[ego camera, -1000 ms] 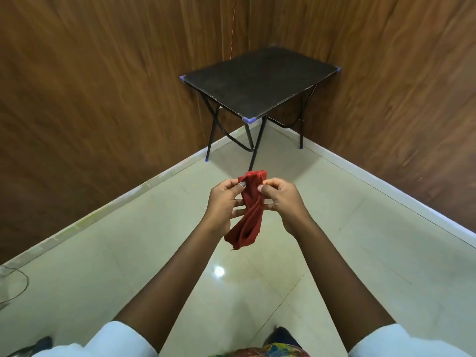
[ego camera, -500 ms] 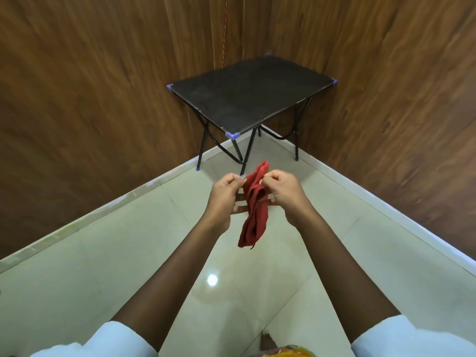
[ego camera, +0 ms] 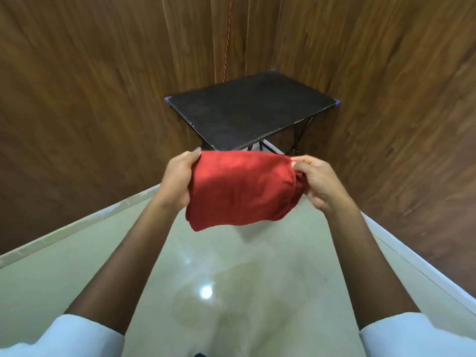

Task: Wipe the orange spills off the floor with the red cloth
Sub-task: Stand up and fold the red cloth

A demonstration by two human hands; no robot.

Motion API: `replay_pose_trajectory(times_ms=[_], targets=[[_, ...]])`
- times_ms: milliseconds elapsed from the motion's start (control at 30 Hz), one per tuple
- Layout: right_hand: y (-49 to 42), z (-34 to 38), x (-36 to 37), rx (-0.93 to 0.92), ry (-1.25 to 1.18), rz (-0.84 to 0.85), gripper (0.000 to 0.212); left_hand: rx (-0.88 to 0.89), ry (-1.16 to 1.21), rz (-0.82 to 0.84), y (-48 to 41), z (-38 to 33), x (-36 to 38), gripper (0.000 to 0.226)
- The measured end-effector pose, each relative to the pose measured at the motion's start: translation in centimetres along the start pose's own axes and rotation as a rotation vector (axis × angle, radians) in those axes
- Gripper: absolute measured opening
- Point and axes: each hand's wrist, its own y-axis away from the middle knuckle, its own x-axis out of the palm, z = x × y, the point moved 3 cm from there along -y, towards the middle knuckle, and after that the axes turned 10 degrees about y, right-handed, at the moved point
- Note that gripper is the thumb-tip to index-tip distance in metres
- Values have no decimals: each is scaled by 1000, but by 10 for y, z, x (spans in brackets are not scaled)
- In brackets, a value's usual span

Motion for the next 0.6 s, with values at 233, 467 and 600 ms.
replay_pose_trajectory(times_ms=[233,467,600], targets=[[-16,-57,28,447,-318,456,63,-647,140,267,-10,52,-41,43],[-56,-54,50,433,-72,300,41,-418,62,18,-68,35,-63,50],[-76,-48,69,388,-97,193,73,-320,114,-68,-93,23,-73,62]])
